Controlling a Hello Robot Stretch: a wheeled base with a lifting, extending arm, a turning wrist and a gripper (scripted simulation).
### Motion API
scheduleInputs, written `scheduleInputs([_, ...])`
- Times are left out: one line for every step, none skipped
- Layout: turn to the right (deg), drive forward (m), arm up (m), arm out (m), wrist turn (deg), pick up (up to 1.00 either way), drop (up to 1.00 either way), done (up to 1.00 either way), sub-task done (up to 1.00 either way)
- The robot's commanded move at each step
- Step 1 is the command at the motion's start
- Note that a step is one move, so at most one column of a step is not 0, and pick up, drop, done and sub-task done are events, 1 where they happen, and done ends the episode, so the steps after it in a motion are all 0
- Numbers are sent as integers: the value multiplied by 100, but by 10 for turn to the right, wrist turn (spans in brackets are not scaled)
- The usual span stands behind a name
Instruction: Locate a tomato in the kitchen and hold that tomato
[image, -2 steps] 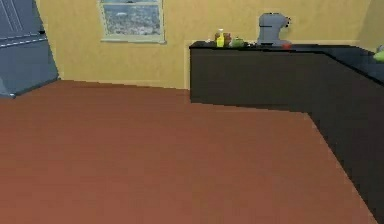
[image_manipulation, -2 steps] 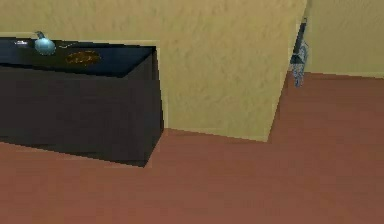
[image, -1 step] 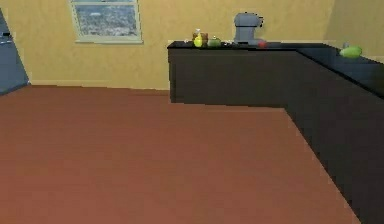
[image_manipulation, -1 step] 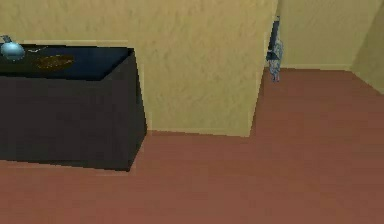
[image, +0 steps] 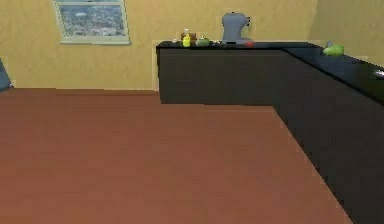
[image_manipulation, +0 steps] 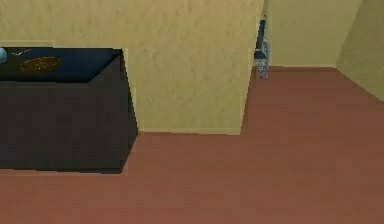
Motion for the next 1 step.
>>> scheduleInputs([0, 100, 0, 0, 0, 0, 0, 0, 0])
